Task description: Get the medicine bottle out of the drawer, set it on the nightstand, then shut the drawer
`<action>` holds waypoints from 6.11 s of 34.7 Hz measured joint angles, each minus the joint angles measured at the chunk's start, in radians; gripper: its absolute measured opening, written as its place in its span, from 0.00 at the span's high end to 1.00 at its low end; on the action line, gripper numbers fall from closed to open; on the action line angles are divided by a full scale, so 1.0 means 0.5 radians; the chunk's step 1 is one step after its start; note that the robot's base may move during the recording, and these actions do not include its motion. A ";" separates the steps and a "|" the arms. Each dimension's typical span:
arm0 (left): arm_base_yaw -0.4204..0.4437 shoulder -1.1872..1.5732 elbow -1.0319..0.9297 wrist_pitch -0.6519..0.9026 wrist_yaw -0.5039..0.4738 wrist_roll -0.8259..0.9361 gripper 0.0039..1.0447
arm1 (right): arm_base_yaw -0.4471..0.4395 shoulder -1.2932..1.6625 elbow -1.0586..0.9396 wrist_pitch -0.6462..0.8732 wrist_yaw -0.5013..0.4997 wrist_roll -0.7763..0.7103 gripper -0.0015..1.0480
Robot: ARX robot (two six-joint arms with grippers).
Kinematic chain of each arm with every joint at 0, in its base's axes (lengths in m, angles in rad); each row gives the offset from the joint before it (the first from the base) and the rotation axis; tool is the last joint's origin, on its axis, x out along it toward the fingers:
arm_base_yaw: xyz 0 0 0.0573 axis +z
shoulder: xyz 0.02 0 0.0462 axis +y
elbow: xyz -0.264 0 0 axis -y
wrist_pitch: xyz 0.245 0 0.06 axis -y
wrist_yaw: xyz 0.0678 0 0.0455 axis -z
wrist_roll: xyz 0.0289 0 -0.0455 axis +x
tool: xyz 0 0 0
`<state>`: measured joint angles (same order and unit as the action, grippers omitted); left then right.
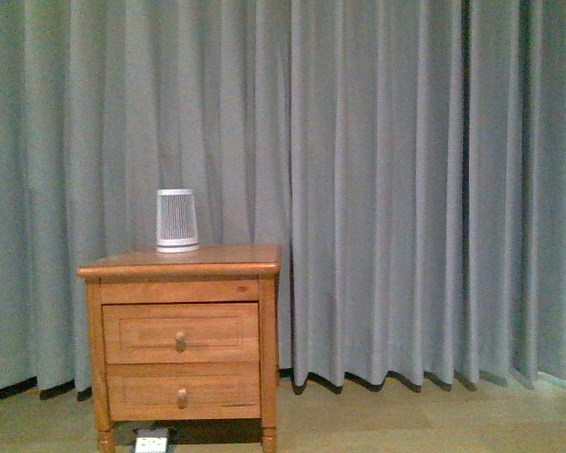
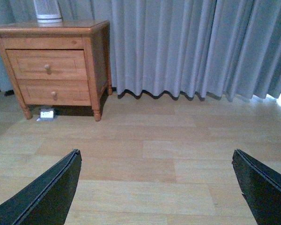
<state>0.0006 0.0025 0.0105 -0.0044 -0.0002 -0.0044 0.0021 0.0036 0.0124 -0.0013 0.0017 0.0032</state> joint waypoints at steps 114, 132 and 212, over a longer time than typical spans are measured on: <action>-0.221 4.446 2.068 2.149 0.143 0.023 0.06 | 0.000 0.002 0.000 0.000 -0.002 0.000 0.07; -0.037 4.943 2.694 1.913 0.098 0.208 0.06 | 0.000 0.002 0.000 0.000 -0.002 0.000 0.07; -0.018 4.588 1.985 1.839 0.161 0.226 0.78 | 0.000 0.002 0.000 0.000 -0.003 0.000 0.07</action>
<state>-0.0082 2.2963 1.0031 0.9150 0.0803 0.1085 0.0021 0.0048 0.0124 -0.0013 0.0002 0.0032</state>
